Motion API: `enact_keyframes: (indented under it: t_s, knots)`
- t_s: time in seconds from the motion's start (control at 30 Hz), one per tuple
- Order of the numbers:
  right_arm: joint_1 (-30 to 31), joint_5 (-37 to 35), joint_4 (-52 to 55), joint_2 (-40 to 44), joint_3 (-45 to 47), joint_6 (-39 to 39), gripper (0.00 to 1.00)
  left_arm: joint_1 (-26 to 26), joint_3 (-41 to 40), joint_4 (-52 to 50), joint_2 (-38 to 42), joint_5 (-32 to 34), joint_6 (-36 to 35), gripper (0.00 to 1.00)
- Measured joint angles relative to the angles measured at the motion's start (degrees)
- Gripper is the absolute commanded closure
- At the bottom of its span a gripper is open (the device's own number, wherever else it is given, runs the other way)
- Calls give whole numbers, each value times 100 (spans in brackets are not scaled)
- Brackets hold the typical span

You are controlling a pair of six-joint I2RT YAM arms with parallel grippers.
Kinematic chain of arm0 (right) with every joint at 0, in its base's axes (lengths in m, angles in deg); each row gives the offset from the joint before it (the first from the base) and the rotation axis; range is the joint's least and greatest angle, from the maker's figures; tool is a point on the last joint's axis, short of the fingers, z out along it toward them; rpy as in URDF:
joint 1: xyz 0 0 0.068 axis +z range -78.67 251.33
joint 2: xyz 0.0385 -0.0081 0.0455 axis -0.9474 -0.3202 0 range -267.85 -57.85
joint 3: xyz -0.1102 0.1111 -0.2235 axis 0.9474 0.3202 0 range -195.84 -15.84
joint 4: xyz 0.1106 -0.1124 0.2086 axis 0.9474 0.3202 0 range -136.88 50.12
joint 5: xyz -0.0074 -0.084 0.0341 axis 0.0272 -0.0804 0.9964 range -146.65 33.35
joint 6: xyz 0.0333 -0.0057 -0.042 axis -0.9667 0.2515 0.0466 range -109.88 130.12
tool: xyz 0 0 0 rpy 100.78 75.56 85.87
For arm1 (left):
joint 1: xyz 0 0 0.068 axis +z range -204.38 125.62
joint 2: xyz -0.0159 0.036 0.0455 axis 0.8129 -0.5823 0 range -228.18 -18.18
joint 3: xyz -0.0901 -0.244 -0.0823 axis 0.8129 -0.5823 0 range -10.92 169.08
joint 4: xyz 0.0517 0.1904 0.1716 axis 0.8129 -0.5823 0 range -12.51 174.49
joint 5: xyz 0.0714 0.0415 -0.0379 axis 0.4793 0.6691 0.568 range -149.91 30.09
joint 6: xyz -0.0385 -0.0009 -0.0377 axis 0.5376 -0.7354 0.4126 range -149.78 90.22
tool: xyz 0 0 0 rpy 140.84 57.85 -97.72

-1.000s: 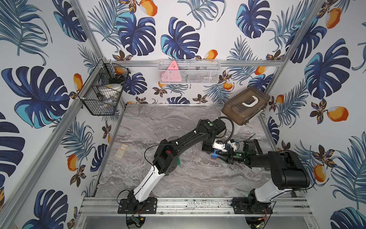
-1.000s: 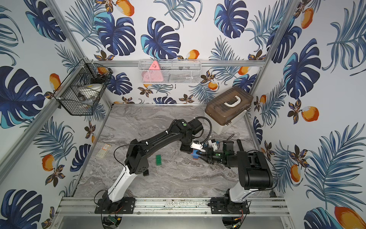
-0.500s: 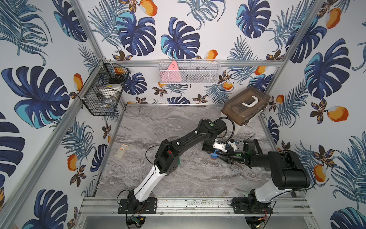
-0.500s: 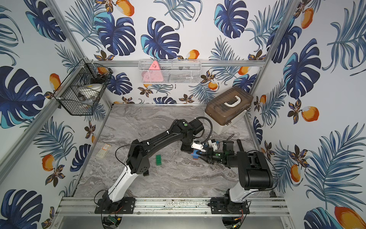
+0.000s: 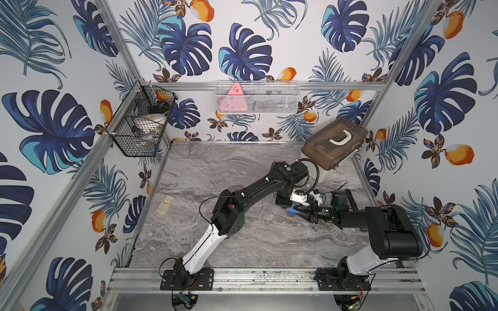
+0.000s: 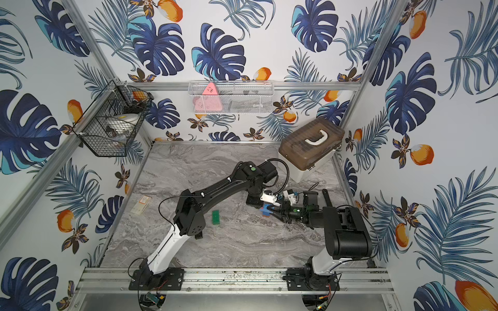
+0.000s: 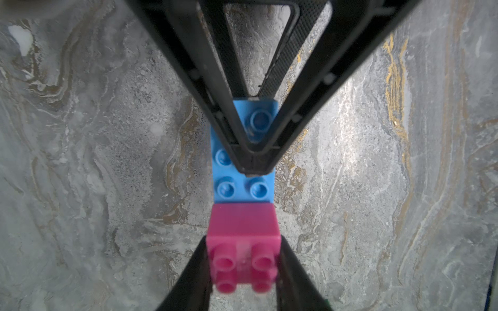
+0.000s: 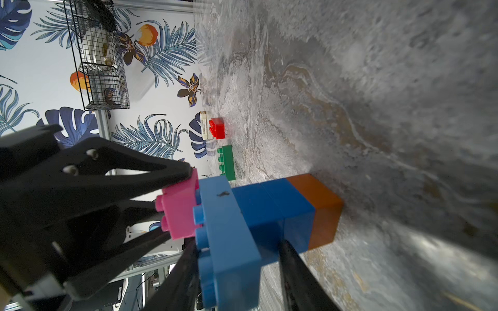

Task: Assemble a spoon with lego
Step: Assemble the lego brick with the lego brick.

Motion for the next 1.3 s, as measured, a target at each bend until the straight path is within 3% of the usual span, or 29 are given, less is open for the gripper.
enact_keyframes:
  t_s: [0.43, 0.7, 0.87, 1.13, 1.3]
  knots:
    - [50, 4, -76, -15, 11, -20, 51, -15, 11, -76, -11, 42, 98, 98]
    - [59, -2, -61, -4, 7, -20, 52, -20, 24, -81, 13, 74, 98, 64]
    - [70, 2, -31, -4, 2, -17, 52, -28, -50, -98, 109, 153, 98, 50]
    - [70, -4, 79, 20, -20, 7, 51, -22, -286, -2, 387, 149, 94, 35]
    - [70, -39, 90, 35, -22, 4, 48, -17, -369, 85, 428, 149, 96, 31]
